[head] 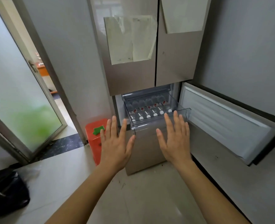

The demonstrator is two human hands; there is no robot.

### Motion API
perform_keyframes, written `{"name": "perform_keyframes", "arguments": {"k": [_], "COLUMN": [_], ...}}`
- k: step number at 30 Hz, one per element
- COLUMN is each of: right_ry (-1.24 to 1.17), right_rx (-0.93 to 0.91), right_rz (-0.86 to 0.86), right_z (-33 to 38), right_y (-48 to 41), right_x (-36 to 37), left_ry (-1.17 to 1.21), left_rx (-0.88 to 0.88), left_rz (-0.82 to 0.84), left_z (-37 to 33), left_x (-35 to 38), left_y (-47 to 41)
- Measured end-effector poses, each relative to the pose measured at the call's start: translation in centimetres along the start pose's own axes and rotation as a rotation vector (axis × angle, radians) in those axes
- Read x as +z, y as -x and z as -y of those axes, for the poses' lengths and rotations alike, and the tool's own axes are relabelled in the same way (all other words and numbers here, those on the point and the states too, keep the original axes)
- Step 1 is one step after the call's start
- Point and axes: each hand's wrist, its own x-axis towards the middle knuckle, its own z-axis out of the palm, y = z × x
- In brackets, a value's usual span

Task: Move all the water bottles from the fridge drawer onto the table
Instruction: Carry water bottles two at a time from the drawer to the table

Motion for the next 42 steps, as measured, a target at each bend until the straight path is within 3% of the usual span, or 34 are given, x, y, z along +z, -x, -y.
{"name": "perform_keyframes", "arguments": {"k": [18, 27, 34, 42], "right_ry": [0.155, -0.028, -0.147, -0.129], "right_rx": [0.145, 0.063, -0.07, -0.11], "right_rz": [0.373, 0.775, 1.136, 1.39], "right_z": [-15.1, -20.7, -22.9, -23.5], "right_y": [-24.6, -31.5, -36.3, -37.1], "right_x": [14.3, 23.6, 31.1, 35.8], "left_ry": [0.034, 0.066, 0.121, 0.181], "left_rx": [0.077, 0.044, -0.157, -0.252], "left_rz": [0.409, 0.704, 0.908, 0.975], "left_z": [-2.9, -2.4, -2.8, -2.8], "left_x": [21.2, 30.9, 36.4, 40.3], "left_y": [-28.6, -32.7, -35.0, -36.0]}}
